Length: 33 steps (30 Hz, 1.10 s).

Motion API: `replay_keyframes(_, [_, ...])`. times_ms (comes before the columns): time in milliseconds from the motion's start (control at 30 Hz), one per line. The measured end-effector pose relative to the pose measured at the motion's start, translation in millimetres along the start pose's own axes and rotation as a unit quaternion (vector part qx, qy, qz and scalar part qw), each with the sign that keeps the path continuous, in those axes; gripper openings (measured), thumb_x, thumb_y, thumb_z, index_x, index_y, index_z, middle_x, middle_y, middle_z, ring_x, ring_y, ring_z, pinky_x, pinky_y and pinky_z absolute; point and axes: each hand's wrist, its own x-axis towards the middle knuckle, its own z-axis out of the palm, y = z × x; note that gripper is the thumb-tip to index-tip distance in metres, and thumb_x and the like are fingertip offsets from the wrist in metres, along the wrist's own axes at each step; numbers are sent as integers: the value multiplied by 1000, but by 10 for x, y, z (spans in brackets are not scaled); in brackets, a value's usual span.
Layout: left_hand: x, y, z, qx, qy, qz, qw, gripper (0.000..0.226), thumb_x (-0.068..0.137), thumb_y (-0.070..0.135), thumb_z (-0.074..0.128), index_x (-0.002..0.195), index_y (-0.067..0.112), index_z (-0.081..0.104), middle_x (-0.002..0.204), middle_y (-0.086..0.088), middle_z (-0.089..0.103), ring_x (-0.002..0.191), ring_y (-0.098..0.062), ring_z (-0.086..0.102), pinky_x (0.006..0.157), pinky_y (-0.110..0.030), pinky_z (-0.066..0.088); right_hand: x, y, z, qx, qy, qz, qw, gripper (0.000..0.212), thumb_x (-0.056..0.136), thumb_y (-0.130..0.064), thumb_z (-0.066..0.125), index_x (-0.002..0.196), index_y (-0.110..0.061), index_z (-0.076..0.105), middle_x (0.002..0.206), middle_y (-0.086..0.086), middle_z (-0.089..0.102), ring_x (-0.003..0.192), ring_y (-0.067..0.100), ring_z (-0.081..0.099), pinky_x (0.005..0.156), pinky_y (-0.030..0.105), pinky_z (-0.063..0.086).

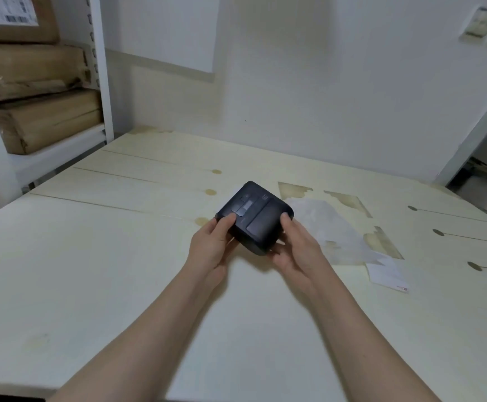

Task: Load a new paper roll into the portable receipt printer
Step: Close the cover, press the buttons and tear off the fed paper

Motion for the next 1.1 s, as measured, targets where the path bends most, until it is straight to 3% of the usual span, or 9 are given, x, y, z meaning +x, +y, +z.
replay_keyframes(100, [41,37,-22,26,-2,18,1000,25,90,12,56,113,9,68,106,-4,74,95,-20,68,85,-33,54,59,-54,-77,-82,-7,-31,996,32,99,-18,53,124,2,53,120,16,63,105,29,65,85,42,59])
replay_keyframes(233, [80,94,-75,38,-41,67,996,31,98,18,51,129,18,55,122,-3,68,103,-16,65,78,-27,53,57,-67,-140,-182,-68,-37,980,62,92,-24,61,146,-5,37,145,15,50,132,30,50,103,45,49])
replay_keyframes(333, [58,121,-97,76,-63,107,989,32,100,22,50,131,16,53,115,-1,68,93,-8,66,69,-19,54,10,-50,-136,-227,-103,-74,965,46,97,-18,51,143,-13,46,141,9,56,128,25,55,102,38,49])
replay_keyframes(433, [61,121,-93,95,-48,130,986,26,100,22,50,124,15,57,110,0,68,96,-9,66,84,-28,58,-13,-68,-113,-234,-106,-100,961,41,100,-15,50,141,-13,50,137,5,60,123,21,59,98,35,51])
replay_keyframes(533, [63,143,-73,111,-27,153,982,20,99,22,52,117,15,60,100,1,69,90,-10,67,87,-35,56,-39,-76,-110,-243,-92,-109,959,39,100,-13,48,139,-12,51,135,5,62,119,17,62,96,34,53])
replay_keyframes(700, [77,131,-73,91,17,150,984,30,98,25,55,123,8,57,110,-2,70,99,-16,68,82,-34,58,14,-68,20,-192,-43,-90,976,42,99,-23,54,138,-7,48,135,11,60,121,26,60,91,39,56])
replay_keyframes(833, [75,103,-97,19,44,120,992,45,96,27,58,131,2,48,126,-14,64,116,-26,64,83,-33,58,31,-25,295,-97,-46,20,994,64,86,-33,69,136,-4,41,132,17,59,116,30,64,81,50,59])
replay_keyframes(1000, [50,199,-168,3,30,46,998,73,90,17,65,150,20,24,115,-6,61,100,-19,66,78,-32,55,100,137,369,-12,20,41,999,67,88,-24,68,143,-4,34,130,23,59,109,35,68,81,47,60])
replay_keyframes(1100, [69,237,-175,30,5,21,999,75,92,28,61,153,29,19,126,-1,54,95,-18,67,78,-35,55,124,76,353,-8,58,6,998,47,96,-32,57,128,1,50,123,23,63,110,34,66,84,47,58])
